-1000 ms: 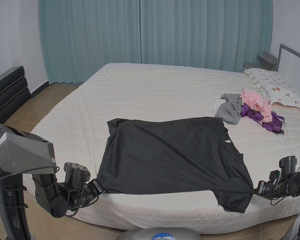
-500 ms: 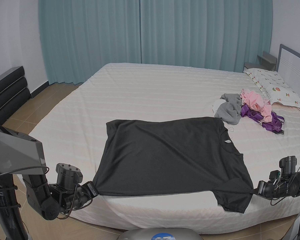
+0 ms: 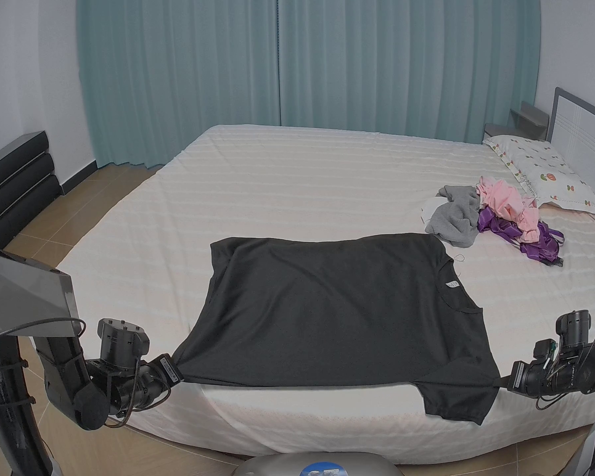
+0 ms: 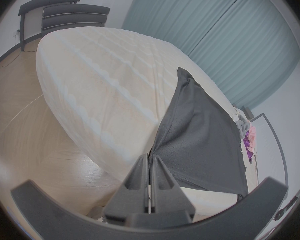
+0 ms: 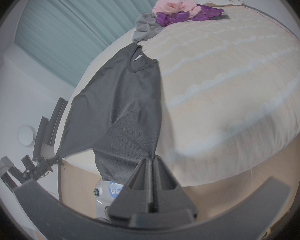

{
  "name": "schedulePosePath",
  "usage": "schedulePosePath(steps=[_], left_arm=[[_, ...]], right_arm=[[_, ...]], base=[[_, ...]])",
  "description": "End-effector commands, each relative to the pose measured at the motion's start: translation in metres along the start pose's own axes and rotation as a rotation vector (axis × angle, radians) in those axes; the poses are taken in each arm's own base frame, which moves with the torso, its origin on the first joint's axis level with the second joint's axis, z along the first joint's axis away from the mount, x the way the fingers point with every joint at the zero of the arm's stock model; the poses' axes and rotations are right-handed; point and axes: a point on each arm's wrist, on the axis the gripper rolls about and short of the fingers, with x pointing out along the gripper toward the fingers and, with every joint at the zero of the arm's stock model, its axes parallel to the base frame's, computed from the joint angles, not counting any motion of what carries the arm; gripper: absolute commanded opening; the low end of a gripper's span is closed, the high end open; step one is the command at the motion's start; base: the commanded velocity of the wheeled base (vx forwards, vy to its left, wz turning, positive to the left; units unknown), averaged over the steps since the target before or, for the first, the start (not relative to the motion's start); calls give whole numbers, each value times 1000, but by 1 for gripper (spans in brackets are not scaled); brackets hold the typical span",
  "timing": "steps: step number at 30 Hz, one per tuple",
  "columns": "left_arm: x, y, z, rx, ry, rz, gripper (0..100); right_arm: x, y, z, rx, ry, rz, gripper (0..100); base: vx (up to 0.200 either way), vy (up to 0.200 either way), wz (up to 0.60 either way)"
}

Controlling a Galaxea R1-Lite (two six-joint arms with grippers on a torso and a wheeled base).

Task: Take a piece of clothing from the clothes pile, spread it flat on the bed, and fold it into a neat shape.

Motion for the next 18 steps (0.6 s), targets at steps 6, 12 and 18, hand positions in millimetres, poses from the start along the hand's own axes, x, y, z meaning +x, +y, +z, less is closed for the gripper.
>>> schedulePosePath(steps=[6, 12, 18], left_arm=[[0, 2, -3, 15, 12, 9, 0], [1, 4, -4, 29, 19, 20, 0], [-1, 6, -6, 57, 29, 27, 0]], right_arm=[[-8, 1, -12, -72, 43, -3, 0], [-8, -4, -23, -154, 135, -21, 0], [-7, -5, -24, -162, 150, -23, 0]], base=[[0, 0, 0], [0, 0, 0], [0, 0, 0]])
